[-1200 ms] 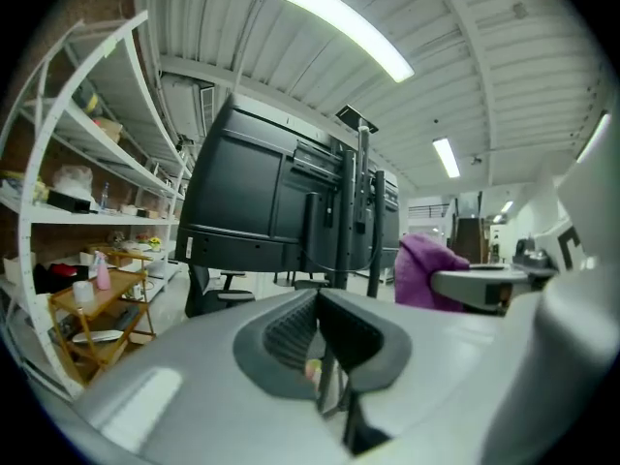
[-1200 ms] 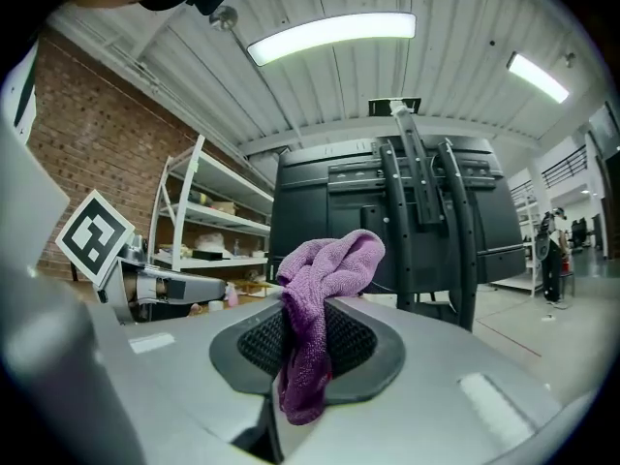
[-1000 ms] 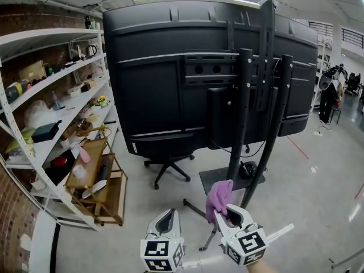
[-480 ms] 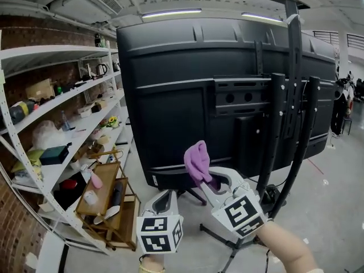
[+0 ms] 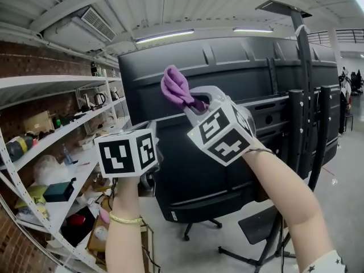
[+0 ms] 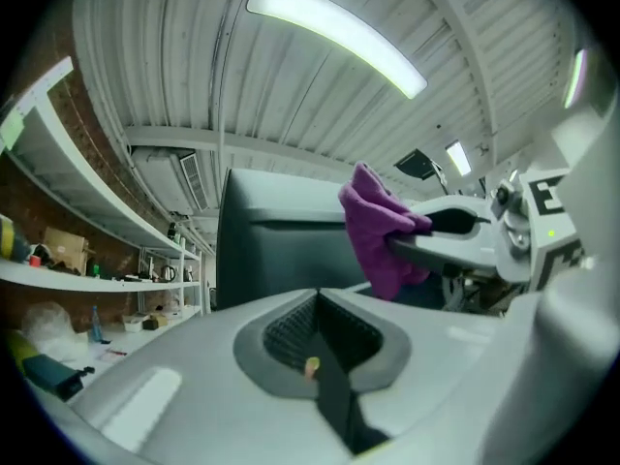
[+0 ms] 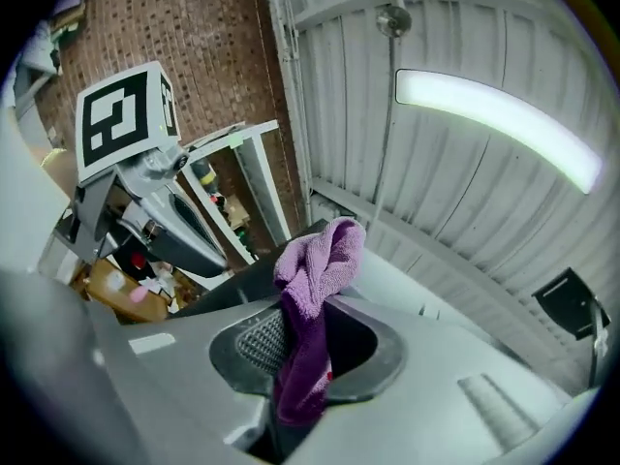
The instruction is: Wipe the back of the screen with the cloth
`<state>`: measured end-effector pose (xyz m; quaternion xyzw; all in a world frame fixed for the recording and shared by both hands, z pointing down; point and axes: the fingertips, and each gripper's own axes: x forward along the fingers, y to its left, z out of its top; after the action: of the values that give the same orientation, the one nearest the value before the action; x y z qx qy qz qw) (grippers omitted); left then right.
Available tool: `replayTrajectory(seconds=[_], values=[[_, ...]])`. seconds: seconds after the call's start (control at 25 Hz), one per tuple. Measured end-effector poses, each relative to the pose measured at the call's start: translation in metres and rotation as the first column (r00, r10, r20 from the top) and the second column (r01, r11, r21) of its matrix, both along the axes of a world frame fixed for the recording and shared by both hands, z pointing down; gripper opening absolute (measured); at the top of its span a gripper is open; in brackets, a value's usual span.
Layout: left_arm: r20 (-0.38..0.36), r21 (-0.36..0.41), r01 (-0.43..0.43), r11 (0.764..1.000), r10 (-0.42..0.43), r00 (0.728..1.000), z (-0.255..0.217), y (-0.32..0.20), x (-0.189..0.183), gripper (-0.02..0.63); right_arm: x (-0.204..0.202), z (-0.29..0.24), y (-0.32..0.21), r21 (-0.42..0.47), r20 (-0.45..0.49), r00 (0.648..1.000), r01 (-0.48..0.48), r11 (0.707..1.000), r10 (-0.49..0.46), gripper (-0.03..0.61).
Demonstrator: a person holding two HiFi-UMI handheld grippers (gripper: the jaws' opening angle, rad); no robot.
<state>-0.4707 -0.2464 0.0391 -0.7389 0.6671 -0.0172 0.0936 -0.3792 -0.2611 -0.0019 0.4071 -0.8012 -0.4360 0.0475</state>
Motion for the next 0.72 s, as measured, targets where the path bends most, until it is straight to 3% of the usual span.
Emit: replayTrajectory(seconds=[0.12,0.24,0.48,0.72], values=[[0.029,0.044,0.04,0.998,-0.041,0.999,-0.028,-0.019,-0.011,0.008,-0.005,-0.039,-0.021,0.088,-0.027,0.995,-0.098,0.991,0.1,0.063],[0.074,0.064,0.072,0.995,-0.076,0.994,-0.041,-0.032,-0.014,0.008,-0.005,-0.068,-0.035,0.189,-0.057,0.975,-0.199,0.962,0.213,0.063],[0.067,0.081,0.069,0.994,-0.075,0.995,-0.053,-0.037,-0.02,0.008,-0.018,-0.088,-0.05,0.159,-0.031,0.979,-0.196,0.967,0.204,0.063],[0.066,0.081,0.067,0.994,-0.072,0.995,-0.038,-0.035,-0.023,0.008,-0.041,-0.056,-0.053,0.126,-0.075,0.983,-0.159,0.979,0.17,0.063]])
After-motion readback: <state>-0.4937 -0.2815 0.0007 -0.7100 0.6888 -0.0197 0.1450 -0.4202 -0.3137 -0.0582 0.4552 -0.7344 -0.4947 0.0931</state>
